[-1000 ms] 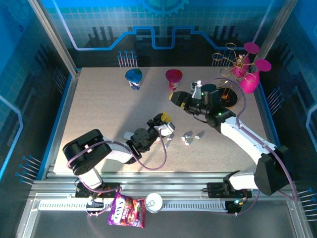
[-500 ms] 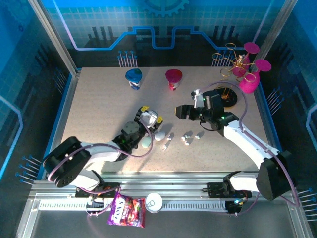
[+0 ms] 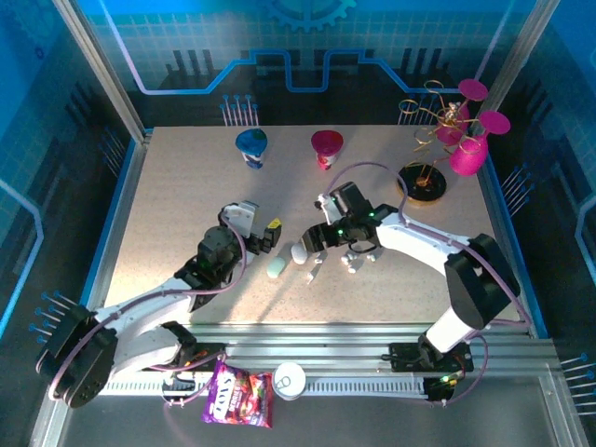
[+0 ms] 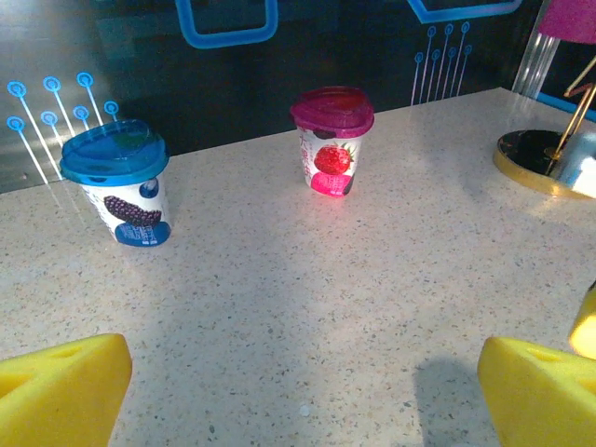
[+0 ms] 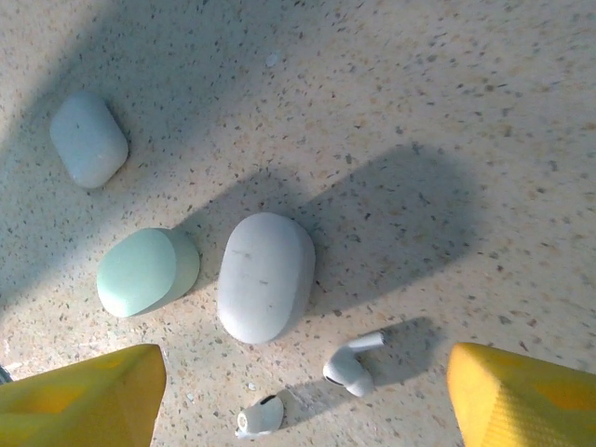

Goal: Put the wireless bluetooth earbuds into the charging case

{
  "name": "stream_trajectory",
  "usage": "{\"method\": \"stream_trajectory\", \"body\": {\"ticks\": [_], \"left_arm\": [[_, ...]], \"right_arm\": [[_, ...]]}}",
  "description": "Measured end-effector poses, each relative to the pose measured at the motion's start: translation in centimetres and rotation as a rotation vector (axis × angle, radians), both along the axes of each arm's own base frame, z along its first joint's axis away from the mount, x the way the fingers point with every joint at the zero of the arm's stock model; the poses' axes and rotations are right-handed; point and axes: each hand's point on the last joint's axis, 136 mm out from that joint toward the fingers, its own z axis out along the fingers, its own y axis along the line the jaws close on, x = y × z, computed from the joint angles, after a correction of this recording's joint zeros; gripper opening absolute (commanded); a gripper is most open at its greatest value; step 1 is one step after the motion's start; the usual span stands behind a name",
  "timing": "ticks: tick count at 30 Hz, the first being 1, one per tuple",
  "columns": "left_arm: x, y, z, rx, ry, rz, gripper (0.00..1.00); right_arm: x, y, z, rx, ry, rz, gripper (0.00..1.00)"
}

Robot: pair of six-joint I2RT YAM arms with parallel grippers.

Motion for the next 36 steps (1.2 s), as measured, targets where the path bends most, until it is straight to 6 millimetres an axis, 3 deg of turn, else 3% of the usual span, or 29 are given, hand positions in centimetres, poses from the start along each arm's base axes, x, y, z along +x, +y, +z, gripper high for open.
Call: {"method": "stream_trajectory", "body": {"ticks": [10, 18, 27, 36], "left_arm": [[-1.0, 0.3, -1.4, 0.011, 0.069, -0.011, 0.99], [-1.3, 0.3, -2.0, 0.007, 0.099, -0.016, 0.99], [-1.6, 0.6, -1.5, 0.003, 0.092, -0.016, 0.99], [-1.7, 0.6, -1.5, 0.004, 0.094, -0.015, 0.99]], "right_arm": [[0.3, 1.8, -3.6, -0.026, 0.087, 0.047, 0.76], [-0.5, 4.3, -4.1, -0.032, 0.090, 0.137, 0.79], [0.0, 2.3, -5.6, -0.245, 0.060, -0.001, 0.86], [0.8, 4.3, -5.5, -0.315, 0.004, -0.035, 0.90]]}}
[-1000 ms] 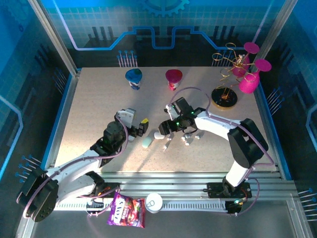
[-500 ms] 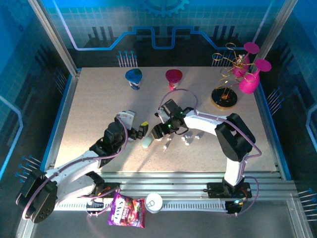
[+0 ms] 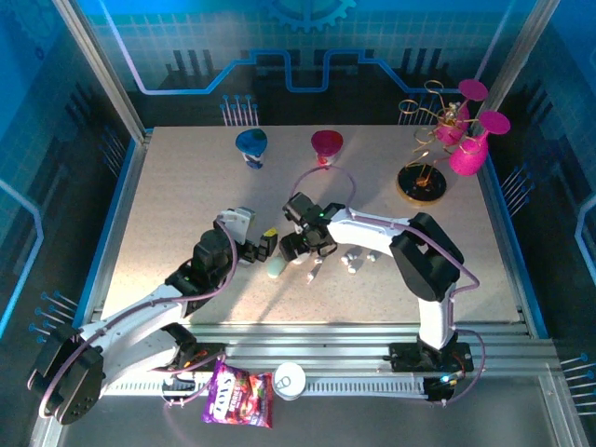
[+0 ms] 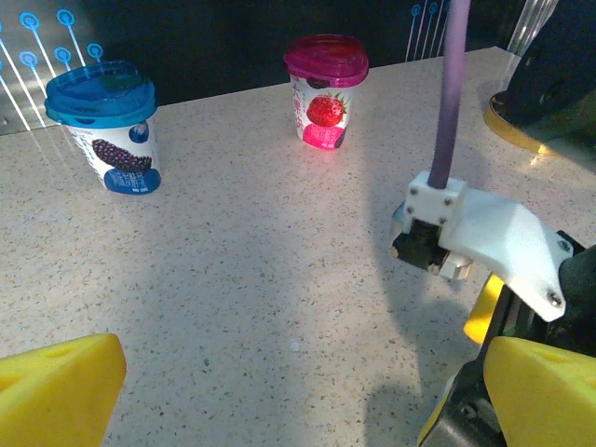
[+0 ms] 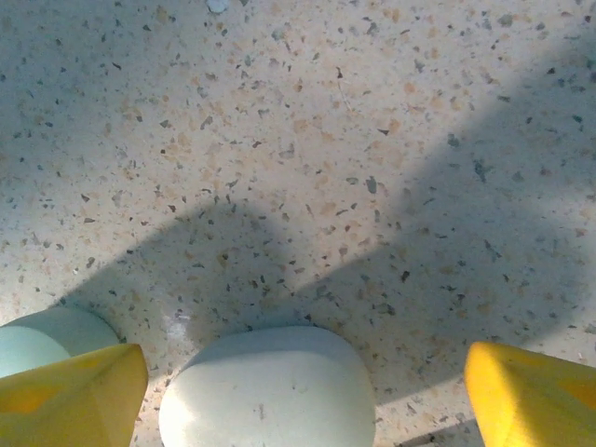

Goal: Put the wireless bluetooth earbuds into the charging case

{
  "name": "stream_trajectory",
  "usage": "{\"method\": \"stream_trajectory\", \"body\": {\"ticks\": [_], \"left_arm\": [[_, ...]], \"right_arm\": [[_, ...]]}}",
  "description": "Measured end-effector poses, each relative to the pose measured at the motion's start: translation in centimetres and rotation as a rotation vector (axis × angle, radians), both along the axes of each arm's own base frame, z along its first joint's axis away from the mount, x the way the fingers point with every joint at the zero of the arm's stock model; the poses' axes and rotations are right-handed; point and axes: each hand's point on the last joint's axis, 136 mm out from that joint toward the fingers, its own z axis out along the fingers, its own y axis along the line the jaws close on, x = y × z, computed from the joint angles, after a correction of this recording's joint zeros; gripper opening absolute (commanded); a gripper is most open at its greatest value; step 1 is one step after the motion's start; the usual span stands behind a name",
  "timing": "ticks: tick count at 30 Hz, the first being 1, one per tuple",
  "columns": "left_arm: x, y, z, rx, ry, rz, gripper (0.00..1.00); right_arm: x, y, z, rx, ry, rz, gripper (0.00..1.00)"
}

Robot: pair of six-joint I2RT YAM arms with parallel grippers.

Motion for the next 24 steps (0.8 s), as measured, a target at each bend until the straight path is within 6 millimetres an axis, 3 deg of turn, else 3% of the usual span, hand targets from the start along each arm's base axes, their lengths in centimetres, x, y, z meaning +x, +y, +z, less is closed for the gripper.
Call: {"method": "stream_trajectory", "body": {"ticks": [11, 19, 22, 24], "left_arm": [[-0.1, 0.1, 0.3, -0.006, -0.008, 0.001, 0.99], [-0.2, 0.2, 0.6, -0.011, -0.016, 0.001, 0.99], [-0.2, 0.2, 0.7, -0.016, -0.016, 0.002, 0.99], [-0.3, 0.2, 0.7, -0.020, -0.017, 0.003, 0.99]], "right_arm": [[-0.6, -1.2, -1.0, -0.096, -0.012, -0.006, 0.95], [-2.0, -4.3, -0.4, -0.159, -0.025, -0.018, 0.96], [-2.2, -5.2, 0.1, -0.153, -0.032, -0.029, 0.93], [-2.4, -5.3, 0.2, -0.124, -0.030, -0.037, 0.85]]}}
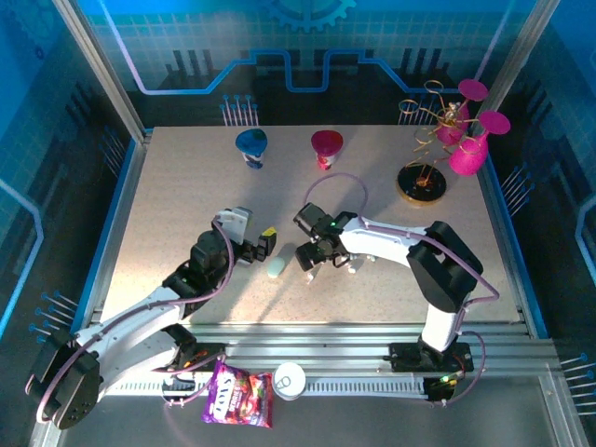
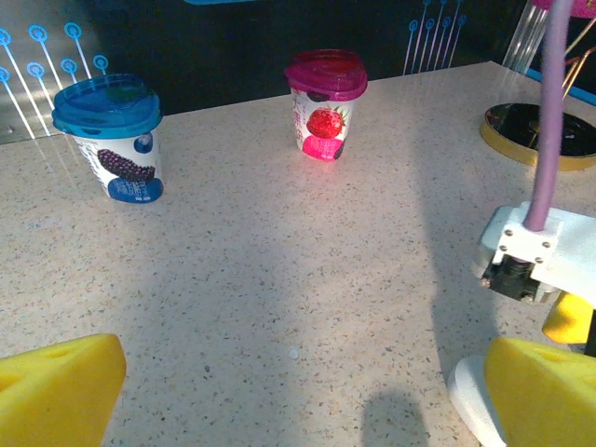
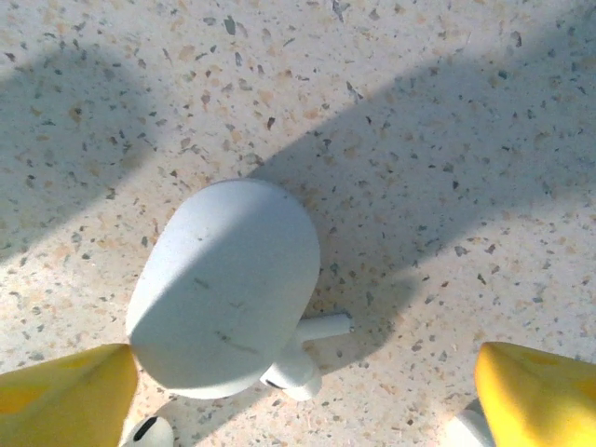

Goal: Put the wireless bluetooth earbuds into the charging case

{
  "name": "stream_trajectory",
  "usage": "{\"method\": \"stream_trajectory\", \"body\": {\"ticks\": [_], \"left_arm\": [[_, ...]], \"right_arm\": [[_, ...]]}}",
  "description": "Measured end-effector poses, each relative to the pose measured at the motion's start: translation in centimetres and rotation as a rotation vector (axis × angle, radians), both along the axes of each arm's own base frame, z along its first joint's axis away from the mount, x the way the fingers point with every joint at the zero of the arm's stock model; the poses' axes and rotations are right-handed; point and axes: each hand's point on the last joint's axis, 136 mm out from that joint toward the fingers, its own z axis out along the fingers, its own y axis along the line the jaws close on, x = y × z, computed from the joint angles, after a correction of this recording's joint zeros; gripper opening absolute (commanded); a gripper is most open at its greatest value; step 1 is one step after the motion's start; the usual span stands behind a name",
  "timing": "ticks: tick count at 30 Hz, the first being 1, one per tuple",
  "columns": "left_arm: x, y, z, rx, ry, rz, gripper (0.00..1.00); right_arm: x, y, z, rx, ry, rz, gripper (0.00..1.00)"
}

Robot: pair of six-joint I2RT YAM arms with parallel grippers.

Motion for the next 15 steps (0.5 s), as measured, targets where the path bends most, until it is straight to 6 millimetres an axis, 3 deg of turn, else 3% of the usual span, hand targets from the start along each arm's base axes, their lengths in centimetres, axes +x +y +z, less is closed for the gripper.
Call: {"method": "stream_trajectory", "body": {"ticks": [4, 8, 15], "left_arm": [[-0.1, 0.0, 0.0, -0.009, 0.004, 0.003, 0.99], [-0.2, 0.1, -0.1, -0.007, 0.008, 0.003, 0.99], [-0.3, 0.2, 0.1, -0.009, 0.005, 0.003, 0.99]], "right_arm": [[0.0, 0.9, 0.1, 0.068, 0.009, -0.012, 0.68], [0.2, 1.7, 0.0, 0.107, 0.014, -0.026, 0.66], [0.2, 1.8, -2.0, 0.081, 0.052, -0.046, 0.57]]}}
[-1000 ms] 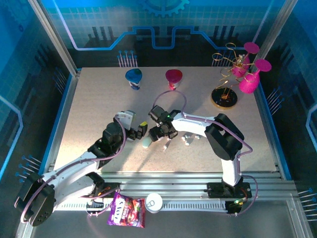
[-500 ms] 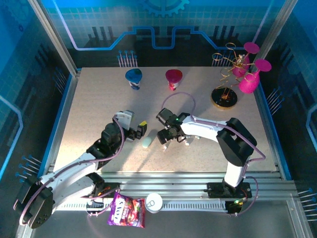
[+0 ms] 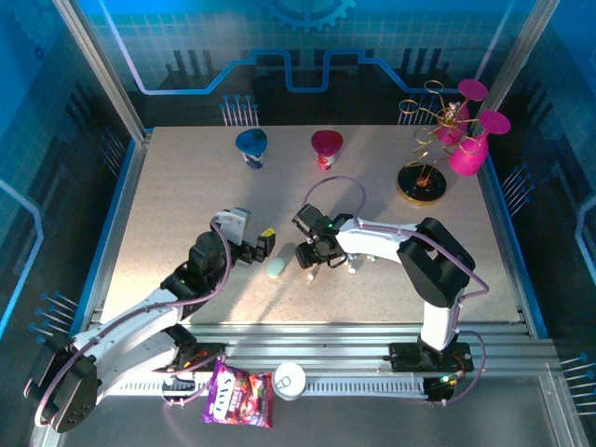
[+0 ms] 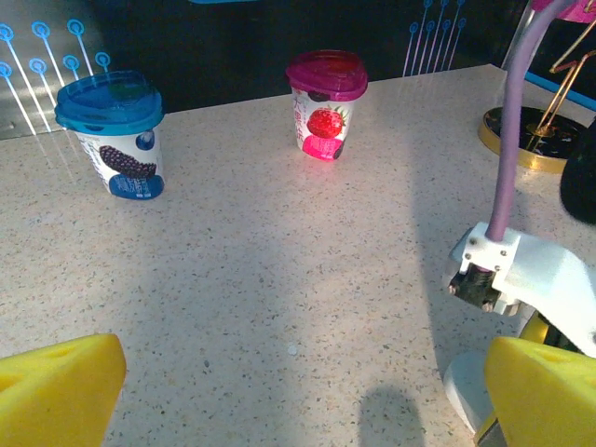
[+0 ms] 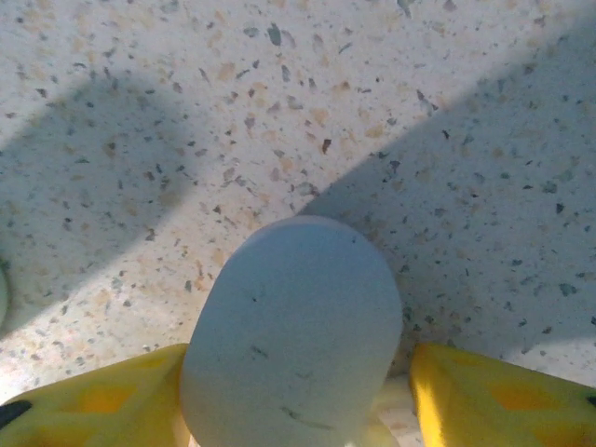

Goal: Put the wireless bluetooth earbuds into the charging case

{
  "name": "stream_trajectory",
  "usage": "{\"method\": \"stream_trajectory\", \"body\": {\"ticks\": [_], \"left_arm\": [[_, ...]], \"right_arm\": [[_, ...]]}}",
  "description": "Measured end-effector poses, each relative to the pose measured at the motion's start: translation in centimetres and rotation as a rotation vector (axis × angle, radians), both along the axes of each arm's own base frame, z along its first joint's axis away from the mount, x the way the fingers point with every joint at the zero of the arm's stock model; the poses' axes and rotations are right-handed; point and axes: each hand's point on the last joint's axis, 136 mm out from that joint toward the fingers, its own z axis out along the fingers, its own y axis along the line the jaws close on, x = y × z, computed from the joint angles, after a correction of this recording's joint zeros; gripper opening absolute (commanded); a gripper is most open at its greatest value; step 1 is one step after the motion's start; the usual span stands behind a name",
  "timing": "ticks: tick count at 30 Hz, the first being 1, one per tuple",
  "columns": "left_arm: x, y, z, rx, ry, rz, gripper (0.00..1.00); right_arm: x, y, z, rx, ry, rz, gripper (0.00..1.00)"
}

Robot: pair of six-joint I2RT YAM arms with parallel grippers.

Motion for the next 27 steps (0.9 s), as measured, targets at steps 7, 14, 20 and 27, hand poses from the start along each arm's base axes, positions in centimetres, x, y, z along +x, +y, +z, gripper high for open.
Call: {"method": "stream_trajectory", "body": {"ticks": [7, 14, 20, 27], "left_arm": [[-0.1, 0.1, -0.2, 0.005, 0.008, 0.000, 0.99], [-0.4, 0.5, -0.4, 0.010, 0.022, 0.009, 0.99], [-0.5, 1.2, -0.7, 0.016, 0.056, 0.012, 0.99], [-1.9, -2.3, 1.3, -0.011, 0.065, -0.229, 0.99]], "right_arm": [[0.5, 0.4, -0.2, -0.006, -0.006, 0.014, 0.40], [0.5, 1.2, 0.9, 0.019, -0.032, 0.118, 0.38], [1.0, 2.0, 5.7, 0.108, -0.127, 0.244, 0.38], [0.0, 0.4, 13.2, 0.303, -0.242, 0.440, 0.37]]}}
